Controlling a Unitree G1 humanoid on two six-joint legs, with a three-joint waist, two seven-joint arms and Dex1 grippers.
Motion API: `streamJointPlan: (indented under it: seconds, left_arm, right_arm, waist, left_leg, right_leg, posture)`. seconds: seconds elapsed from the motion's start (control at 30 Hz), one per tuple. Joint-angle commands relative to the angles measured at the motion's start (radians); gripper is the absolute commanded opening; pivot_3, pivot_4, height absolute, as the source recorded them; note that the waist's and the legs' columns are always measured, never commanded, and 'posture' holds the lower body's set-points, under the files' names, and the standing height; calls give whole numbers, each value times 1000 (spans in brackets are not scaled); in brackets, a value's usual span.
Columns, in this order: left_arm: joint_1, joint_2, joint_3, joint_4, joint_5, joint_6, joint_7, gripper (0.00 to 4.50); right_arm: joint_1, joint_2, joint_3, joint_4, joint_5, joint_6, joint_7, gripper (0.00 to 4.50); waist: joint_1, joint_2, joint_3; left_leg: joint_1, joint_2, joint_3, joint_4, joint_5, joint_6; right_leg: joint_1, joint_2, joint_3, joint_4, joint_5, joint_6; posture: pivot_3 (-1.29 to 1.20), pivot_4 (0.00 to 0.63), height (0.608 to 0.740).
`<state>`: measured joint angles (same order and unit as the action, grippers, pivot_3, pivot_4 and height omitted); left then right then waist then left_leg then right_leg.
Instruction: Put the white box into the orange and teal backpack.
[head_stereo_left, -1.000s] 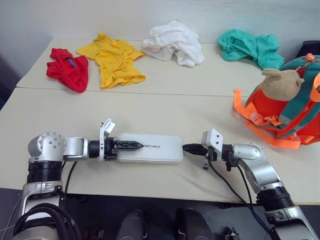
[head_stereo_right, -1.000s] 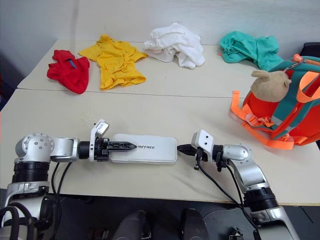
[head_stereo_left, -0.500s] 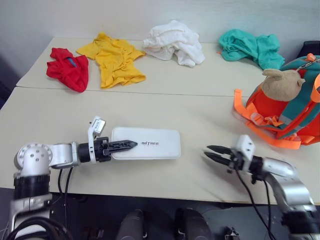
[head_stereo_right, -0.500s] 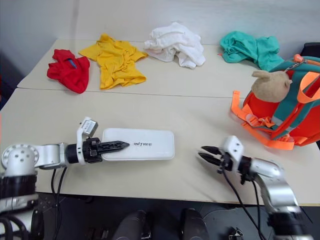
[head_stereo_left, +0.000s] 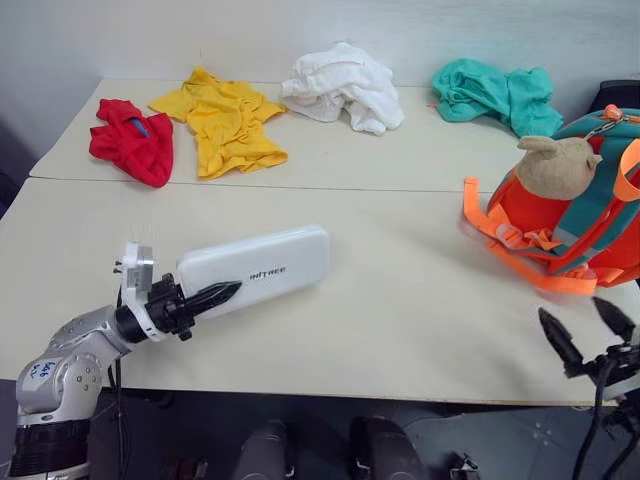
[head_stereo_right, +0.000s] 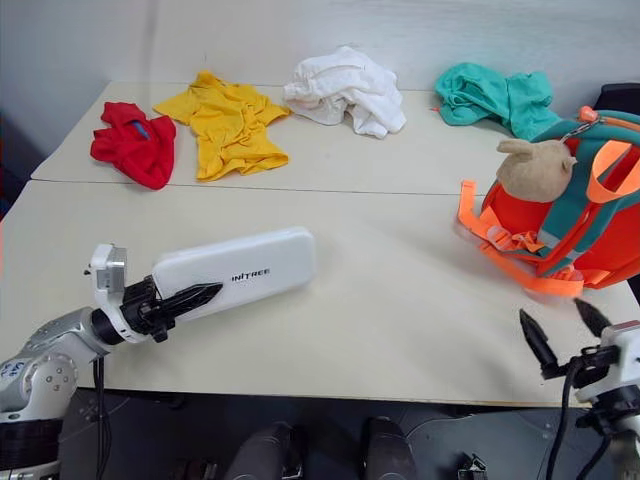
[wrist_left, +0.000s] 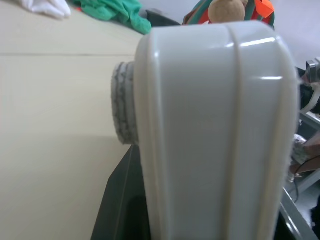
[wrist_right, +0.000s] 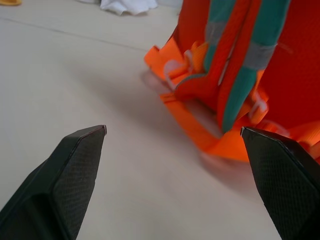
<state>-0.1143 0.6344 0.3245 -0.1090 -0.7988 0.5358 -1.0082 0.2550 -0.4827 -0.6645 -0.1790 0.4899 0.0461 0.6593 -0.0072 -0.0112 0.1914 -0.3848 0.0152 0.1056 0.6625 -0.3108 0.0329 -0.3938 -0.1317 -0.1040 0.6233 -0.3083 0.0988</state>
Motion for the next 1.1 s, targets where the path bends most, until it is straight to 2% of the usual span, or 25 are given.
streamJointPlan:
  seconds: [0.03,0.17,0.37,0.47,0.63,0.7,0.8,0.87,1.1]
  left_arm:
    - [-18,14,20,5,11,-39,-24,1232]
    - [-7,13,27,-7,13,-42,-23,1232]
    - [81,8,91,-93,-25,-26,12,1232]
    - [121,0,139,-139,-72,-5,40,1232]
    - [156,-8,214,-159,-133,15,88,1232]
    - [160,-9,235,-156,-146,21,106,1232]
    - [156,-8,267,-134,-168,27,125,1232]
    - [148,-5,285,-115,-178,28,136,1232]
    - [122,14,326,-10,-147,8,150,1232]
  right_arm:
    - [-156,-88,18,120,-21,-22,-12,4451]
    - [-363,-136,96,279,-53,-35,1,4451]
    - [-619,-140,239,480,-99,-62,65,4451]
    - [-701,-129,264,558,-100,-105,101,3884]
    - [-785,-103,313,650,-95,-168,183,2168]
    - [-806,-79,340,630,-69,-152,233,1497]
    - [-828,-25,397,533,-16,-77,285,722]
    - [-832,10,448,442,19,-10,315,579]
    - [-814,95,626,97,185,265,391,572]
  waist:
    - [-5,1,0]
    - [-10,1,1]
    - [-20,1,1]
    - [-21,1,1]
    - [-22,1,1]
    - [-24,1,1]
    - [-26,1,1]
    - [-29,1,1]
    - [-30,2,1]
  left_leg:
    - [0,0,0,0,0,1]
    - [0,0,0,0,1,0]
    - [-1,0,0,1,2,2]
    - [-2,0,0,2,2,2]
    - [-2,0,0,2,2,2]
    - [-1,1,0,2,2,2]
    - [-1,1,0,2,2,2]
    - [-1,1,0,2,2,2]
    - [-2,2,-1,1,2,1]
  right_leg:
    - [0,0,0,1,0,0]
    - [0,0,-1,2,0,0]
    - [0,0,-1,4,0,0]
    - [0,0,-1,4,0,1]
    - [0,0,-2,4,0,1]
    - [0,0,-2,4,0,1]
    - [0,1,-1,4,0,1]
    - [0,1,-1,5,0,1]
    - [-1,1,-2,4,0,0]
  posture:
    - [0,150,740]
    - [0,150,740]
    - [0,150,740]
    - [0,150,740]
    - [0,150,740]
    - [0,150,740]
    - [0,150,740]
    - [0,150,740]
    - [0,150,740]
